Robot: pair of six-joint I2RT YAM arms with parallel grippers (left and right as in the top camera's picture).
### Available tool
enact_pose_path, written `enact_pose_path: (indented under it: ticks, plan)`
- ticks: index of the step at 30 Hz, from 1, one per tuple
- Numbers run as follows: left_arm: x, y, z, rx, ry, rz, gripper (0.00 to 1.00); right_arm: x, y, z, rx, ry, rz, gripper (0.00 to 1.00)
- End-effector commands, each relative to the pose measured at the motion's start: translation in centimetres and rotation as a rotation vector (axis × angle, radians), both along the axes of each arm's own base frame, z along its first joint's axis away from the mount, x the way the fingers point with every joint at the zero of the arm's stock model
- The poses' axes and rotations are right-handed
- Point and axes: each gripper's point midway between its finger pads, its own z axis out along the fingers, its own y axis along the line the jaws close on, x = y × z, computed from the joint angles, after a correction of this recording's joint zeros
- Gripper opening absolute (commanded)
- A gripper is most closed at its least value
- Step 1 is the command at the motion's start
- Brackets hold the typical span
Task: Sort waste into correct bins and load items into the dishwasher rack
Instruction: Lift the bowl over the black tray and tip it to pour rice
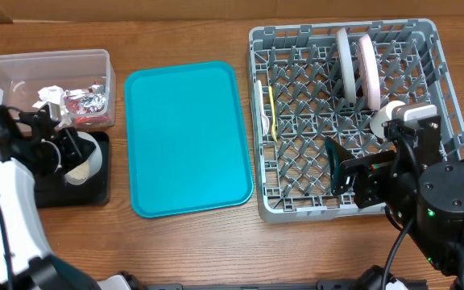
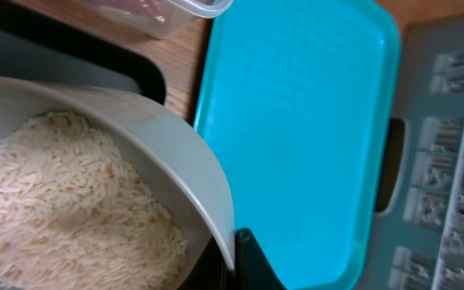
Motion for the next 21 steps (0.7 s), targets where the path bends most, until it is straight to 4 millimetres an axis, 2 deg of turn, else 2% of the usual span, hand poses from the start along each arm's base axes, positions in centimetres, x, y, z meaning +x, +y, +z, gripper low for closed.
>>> enact_pose_path:
  ticks: [1, 6, 11, 13, 18, 21]
  plan:
    - [1.2, 0.1, 0.9, -0.138, -0.181, -0.128, 0.04, -0.1, -0.3, 0.6, 0.009, -0.019, -0.01, 1.0]
    - [0.8, 2.4, -0.9, -0.157, -0.207, -0.138, 0.04, -0.1, -0.3, 0.6, 0.009, -0.019, -0.01, 1.0]
    - [1.1, 1.0, 1.0, -0.255, -0.478, -0.297, 0.04, -0.1, -0.3, 0.5, 0.009, -0.018, -0.01, 1.0]
    - [0.9, 0.9, 1.1, -0.269, -0.535, -0.322, 0.04, -0.1, -0.3, 0.5, 0.008, -0.017, -0.01, 1.0]
    - [-0.2, 2.5, 1.2, -0.323, -0.584, -0.256, 0.04, -0.1, -0.3, 0.5, 0.008, -0.017, -0.01, 1.0]
    - [-1.6, 4.4, 1.4, -0.33, -0.603, -0.175, 0.04, -0.1, -0.3, 0.5, 0.008, -0.017, -0.01, 1.0]
